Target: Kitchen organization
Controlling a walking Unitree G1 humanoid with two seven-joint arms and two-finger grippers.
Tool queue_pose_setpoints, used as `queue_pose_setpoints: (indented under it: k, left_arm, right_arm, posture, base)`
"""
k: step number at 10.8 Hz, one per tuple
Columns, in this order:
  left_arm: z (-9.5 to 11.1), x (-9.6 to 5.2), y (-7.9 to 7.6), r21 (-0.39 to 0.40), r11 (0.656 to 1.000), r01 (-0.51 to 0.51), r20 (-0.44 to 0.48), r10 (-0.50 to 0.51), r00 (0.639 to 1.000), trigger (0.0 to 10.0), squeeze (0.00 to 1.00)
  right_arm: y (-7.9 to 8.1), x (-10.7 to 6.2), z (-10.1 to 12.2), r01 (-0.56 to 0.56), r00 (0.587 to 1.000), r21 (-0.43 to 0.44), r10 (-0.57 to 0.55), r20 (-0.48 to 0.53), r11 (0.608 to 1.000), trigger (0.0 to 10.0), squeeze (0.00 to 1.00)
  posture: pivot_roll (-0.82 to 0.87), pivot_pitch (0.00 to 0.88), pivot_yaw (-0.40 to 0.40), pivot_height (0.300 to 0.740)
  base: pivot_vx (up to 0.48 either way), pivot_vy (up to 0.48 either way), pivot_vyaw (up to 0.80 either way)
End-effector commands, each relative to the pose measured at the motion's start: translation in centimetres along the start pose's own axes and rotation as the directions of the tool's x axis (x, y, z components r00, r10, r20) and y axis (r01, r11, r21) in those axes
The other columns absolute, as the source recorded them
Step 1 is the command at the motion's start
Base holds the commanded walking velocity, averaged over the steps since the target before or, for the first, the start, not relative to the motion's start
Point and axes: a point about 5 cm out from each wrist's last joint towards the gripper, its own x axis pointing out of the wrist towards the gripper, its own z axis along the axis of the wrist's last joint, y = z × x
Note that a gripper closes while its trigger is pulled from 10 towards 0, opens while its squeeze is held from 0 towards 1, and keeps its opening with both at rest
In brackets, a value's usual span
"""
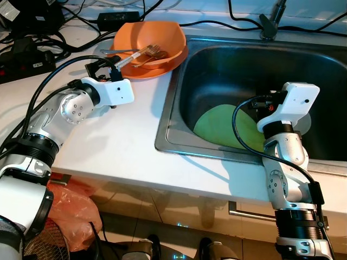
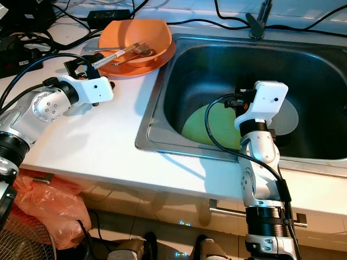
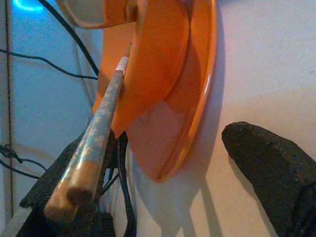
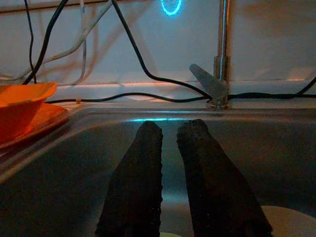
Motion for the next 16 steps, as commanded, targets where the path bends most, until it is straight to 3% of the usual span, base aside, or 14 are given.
queue_pose_setpoints:
  k: [1,2,3,4,5,6,7,8,9,11,12,13,14,16]
  left_arm:
    - [-2.4,-1.2,-6.0,-0.025,0.975,0.223,-0.132,-0.224,0.966,10.0,0.0]
    - [-2.5,-1.2,-5.9,-0.021,0.977,0.21,-0.133,-0.211,0.968,10.0,0.0]
    - [-2.4,-1.3,-6.0,-0.034,0.976,0.217,-0.113,-0.219,0.969,0.0,0.0]
    - [-2.4,-1.3,-6.0,-0.028,0.976,0.217,-0.116,-0.218,0.969,0.0,0.0]
    - [-2.3,-1.2,-5.9,-0.023,0.977,0.212,-0.12,-0.213,0.97,10.0,0.0]
    - [-2.4,-1.2,-5.8,-0.016,0.977,0.211,-0.125,-0.211,0.969,10.0,0.0]
    - [-2.4,-1.2,-5.7,-0.022,0.978,0.206,-0.121,-0.207,0.971,1.9,0.0]
    - [-2.4,-1.2,-5.8,-0.013,0.974,0.224,-0.129,-0.224,0.966,8.2,0.0]
    - [-2.4,-1.2,-5.8,-0.012,0.975,0.224,-0.129,-0.224,0.966,10.0,0.0]
    - [-2.5,-1.0,-5.8,-0.004,0.973,0.23,-0.147,-0.228,0.962,10.0,0.0]
    - [-2.3,-0.8,-5.8,-0.003,0.973,0.231,-0.141,-0.229,0.963,1.3,0.0]
    - [-2.2,-0.7,-5.8,0.0,0.971,0.238,-0.146,-0.235,0.961,0.0,0.0]
    - [-2.2,-0.6,-5.8,0.005,0.971,0.24,-0.155,-0.236,0.959,10.0,0.0]
    - [-2.1,-0.3,-5.7,0.016,0.971,0.239,-0.169,-0.233,0.958,10.0,0.0]
  right_arm:
    - [-0.3,-0.6,-1.0,0.015,0.999,0.011,-0.014,-0.047,1.0,10.0,0.0]
    - [-0.3,-0.6,-1.0,0.013,0.999,0.012,-0.013,-0.048,1.0,10.0,0.0]
    - [-0.3,-0.6,-1.0,0.012,0.999,0.012,-0.011,-0.048,1.0,10.0,0.0]
    - [-0.2,-0.6,-1.0,0.011,0.999,0.013,-0.011,-0.047,1.0,10.0,0.0]
    - [-0.2,-0.6,-1.1,0.009,0.999,0.013,-0.008,-0.048,1.0,10.0,0.0]
    - [-0.2,-0.5,-1.0,0.01,0.999,0.013,-0.009,-0.048,1.0,10.0,0.0]
    - [-0.2,-0.5,-1.0,0.009,0.999,0.012,-0.008,-0.048,1.0,10.0,0.0]
    - [-0.2,-0.5,-1.0,0.009,0.999,0.014,-0.008,-0.047,1.0,10.0,0.0]
    - [-0.2,-0.5,-1.0,0.009,0.999,0.014,-0.008,-0.047,1.0,10.0,0.0]
    - [-0.2,-0.5,-1.0,0.008,0.999,0.014,-0.007,-0.046,1.0,10.0,0.0]
    - [-0.2,-0.5,-1.0,0.008,0.999,0.014,-0.008,-0.045,1.0,10.0,0.0]
    - [-0.1,-0.5,-1.0,0.007,0.999,0.015,-0.006,-0.045,1.0,10.0,0.0]
    - [-0.1,-0.5,-1.0,0.007,0.999,0.015,-0.007,-0.046,1.0,10.0,0.0]
    - [-0.1,-0.5,-1.0,0.004,0.999,0.015,-0.004,-0.046,1.0,10.0,0.0]
  posture:
    - [0.01,0.236,0.038,0.74]
    - [0.01,0.234,0.038,0.74]
    - [0.01,0.234,0.038,0.74]
    - [0.01,0.234,0.038,0.74]
    - [0.01,0.234,0.038,0.74]
    - [0.01,0.234,0.036,0.74]
    - [0.01,0.235,0.036,0.74]
    - [0.01,0.232,0.037,0.74]
    - [0.01,0.232,0.037,0.74]
    - [0.01,0.232,0.037,0.74]
    - [0.01,0.232,0.037,0.74]
    - [0.01,0.23,0.037,0.74]
    - [0.01,0.231,0.037,0.74]
    - [0.01,0.228,0.035,0.74]
  base:
    - [0.0,0.0,0.0]
    - [0.0,0.0,0.0]
    - [0.0,0.0,0.0]
    - [0.0,0.0,0.0]
    - [0.0,0.0,0.0]
    - [0.0,0.0,0.0]
    - [0.0,0.0,0.0]
    - [0.0,0.0,0.0]
    - [0.0,0.0,0.0]
    - [0.0,0.0,0.0]
    - [0.0,0.0,0.0]
    - [0.0,0.0,0.0]
    - [0.0,0.0,0.0]
    - [0.0,0.0,0.0]
